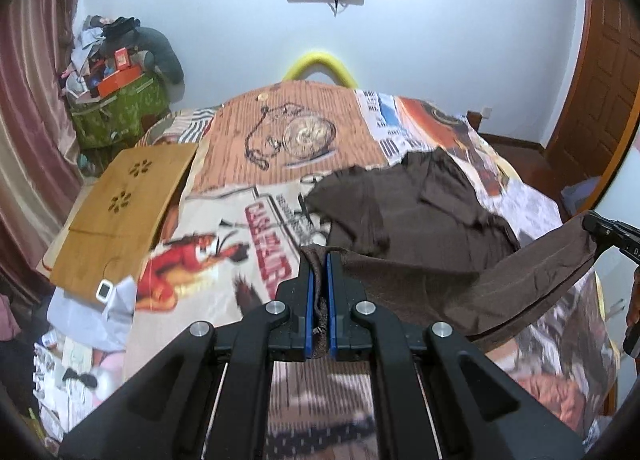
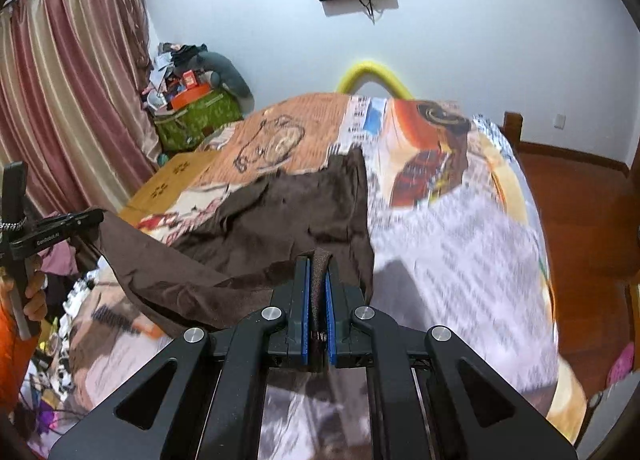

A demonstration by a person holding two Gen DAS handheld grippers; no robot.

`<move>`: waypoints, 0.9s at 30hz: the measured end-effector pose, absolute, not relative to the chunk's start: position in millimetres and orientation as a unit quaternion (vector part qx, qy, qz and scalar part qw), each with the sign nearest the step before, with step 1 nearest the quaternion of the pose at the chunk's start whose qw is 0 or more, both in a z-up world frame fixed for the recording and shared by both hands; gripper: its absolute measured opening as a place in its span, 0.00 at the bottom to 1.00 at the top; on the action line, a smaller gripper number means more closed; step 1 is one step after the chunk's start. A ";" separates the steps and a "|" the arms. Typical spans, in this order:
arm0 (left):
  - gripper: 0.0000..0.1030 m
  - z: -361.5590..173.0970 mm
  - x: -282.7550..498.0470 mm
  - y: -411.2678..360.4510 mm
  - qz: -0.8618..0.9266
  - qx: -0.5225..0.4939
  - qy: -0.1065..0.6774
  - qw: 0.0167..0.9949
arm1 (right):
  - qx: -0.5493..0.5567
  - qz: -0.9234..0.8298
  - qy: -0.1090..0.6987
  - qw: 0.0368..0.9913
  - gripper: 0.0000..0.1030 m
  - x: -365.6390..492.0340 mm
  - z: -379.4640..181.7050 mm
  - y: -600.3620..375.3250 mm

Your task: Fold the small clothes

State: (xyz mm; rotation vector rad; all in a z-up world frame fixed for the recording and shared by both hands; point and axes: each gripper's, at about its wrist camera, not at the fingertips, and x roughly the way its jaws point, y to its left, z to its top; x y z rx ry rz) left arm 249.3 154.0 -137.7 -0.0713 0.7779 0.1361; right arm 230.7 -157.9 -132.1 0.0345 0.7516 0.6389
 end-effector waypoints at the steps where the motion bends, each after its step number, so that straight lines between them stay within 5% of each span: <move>1: 0.05 -137.0 255.7 155.8 0.067 -0.036 0.376 0.923 | 0.017 0.307 0.358 0.882 0.06 236.4 -129.6 -156.9; 11: 0.05 -149.7 339.0 179.2 0.085 -0.044 0.365 0.926 | 0.014 0.297 0.332 0.895 0.06 300.7 -129.2 -136.4; 27: 0.07 -251.9 425.1 213.8 0.121 -0.069 0.451 0.881 | -0.013 0.247 0.377 0.892 0.07 378.0 -198.3 -111.3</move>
